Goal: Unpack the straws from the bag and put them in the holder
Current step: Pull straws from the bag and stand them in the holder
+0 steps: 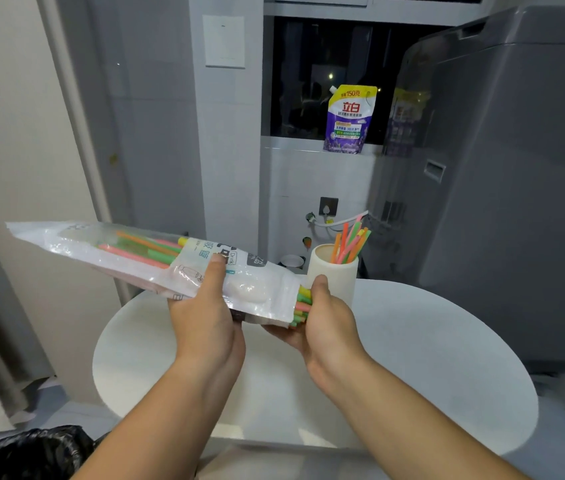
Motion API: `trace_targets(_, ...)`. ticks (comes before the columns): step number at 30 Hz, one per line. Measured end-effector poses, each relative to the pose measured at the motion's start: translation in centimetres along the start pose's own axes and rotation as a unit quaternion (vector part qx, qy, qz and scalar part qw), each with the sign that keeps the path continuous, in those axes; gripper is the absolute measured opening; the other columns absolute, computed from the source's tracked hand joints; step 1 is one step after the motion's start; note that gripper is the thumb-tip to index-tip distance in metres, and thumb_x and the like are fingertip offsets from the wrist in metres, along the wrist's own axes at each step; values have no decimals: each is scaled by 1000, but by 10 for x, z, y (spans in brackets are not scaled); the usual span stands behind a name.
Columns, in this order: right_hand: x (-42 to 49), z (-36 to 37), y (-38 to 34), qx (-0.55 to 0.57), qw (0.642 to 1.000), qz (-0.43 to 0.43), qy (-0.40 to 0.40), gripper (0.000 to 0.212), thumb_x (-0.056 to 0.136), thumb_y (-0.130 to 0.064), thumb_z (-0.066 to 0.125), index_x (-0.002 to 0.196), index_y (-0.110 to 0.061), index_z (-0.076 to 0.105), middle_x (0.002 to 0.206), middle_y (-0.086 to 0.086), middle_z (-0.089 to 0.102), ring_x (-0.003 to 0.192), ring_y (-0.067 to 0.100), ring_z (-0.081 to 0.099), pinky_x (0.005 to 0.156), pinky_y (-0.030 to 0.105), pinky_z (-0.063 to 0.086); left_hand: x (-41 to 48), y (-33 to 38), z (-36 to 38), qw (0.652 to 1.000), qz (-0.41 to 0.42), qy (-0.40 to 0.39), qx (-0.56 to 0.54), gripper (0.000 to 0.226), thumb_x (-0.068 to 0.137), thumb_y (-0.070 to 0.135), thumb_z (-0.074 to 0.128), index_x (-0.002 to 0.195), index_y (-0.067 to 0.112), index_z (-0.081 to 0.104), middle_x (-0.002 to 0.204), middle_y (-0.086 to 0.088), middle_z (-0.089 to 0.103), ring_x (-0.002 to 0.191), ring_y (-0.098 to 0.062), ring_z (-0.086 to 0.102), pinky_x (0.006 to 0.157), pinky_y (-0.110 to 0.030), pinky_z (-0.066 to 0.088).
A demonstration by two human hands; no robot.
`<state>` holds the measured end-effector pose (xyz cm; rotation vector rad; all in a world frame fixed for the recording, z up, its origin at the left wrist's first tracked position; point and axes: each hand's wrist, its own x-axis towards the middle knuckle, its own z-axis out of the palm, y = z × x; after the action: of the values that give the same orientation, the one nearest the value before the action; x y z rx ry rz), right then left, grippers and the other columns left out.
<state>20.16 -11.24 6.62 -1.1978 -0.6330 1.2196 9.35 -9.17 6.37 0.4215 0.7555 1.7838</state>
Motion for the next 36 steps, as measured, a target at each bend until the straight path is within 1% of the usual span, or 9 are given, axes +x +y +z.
trace_targets(5,4,-10,-7,-143,987,-70,-35,58,108,-46,26,99,-8,68,80,18,77,64,31,75,55,33,61,8,6,-3,999,-31,21,-35,38,97,14,70,135,15,63,124,-4,77,111,-21,75,96,-44,60)
trace_targets(7,4,-13,-8,-191,976,-101,-26,63,107,-49,25,91,-5,66,63,14,71,49,27,66,48,31,54,12,5,-5,998,-36,29,-45,39,97,15,71,135,15,63,125,-3,76,111,-21,75,98,-46,59)
trace_targets(10,7,-15,-6,-213,967,-137,-5,59,102,-57,35,79,-9,62,55,4,59,46,15,52,49,28,42,13,4,-6,997,-52,30,-58,36,97,14,71,132,16,64,122,-3,77,107,-20,76,98,-47,60)
trace_targets(13,9,-15,-4,-207,962,-176,9,48,100,-52,48,76,-12,61,53,-8,56,50,9,51,51,25,38,10,0,-5,996,-70,16,-59,37,98,16,70,134,16,63,122,-5,77,107,-22,76,97,-49,60)
trace_targets(17,11,-20,-5,-183,959,-218,12,42,99,-42,56,78,-7,61,47,-9,48,45,11,42,51,27,34,12,1,-6,995,-71,10,-68,39,99,16,68,137,17,60,125,-5,76,109,-22,75,97,-50,60)
trace_targets(21,10,-23,-9,-125,969,-214,18,36,98,-39,59,70,-17,59,45,-10,44,43,10,38,49,26,31,14,3,-6,995,-69,3,-74,40,100,16,66,140,17,58,127,-6,75,112,-23,74,99,-52,58)
trace_targets(26,14,-22,-4,-133,960,-246,30,30,94,-44,64,76,-20,67,55,-6,56,53,14,49,55,31,39,11,-4,-5,993,-84,7,-83,42,99,14,68,140,16,59,126,-7,75,112,-25,75,101,-54,57)
trace_targets(28,15,-22,-6,-125,958,-256,26,29,95,-41,63,79,-17,65,53,-5,53,53,16,46,54,31,37,14,-3,-7,993,-81,7,-81,43,99,15,67,141,15,58,127,-7,75,112,-25,75,100,-54,57)
trace_targets(36,10,-25,-12,-15,976,-216,-5,26,96,-33,64,78,-16,59,46,-4,38,39,9,33,43,22,29,16,2,-7,993,-83,12,-85,41,100,15,66,140,18,56,127,-6,75,111,-22,75,100,-54,57)
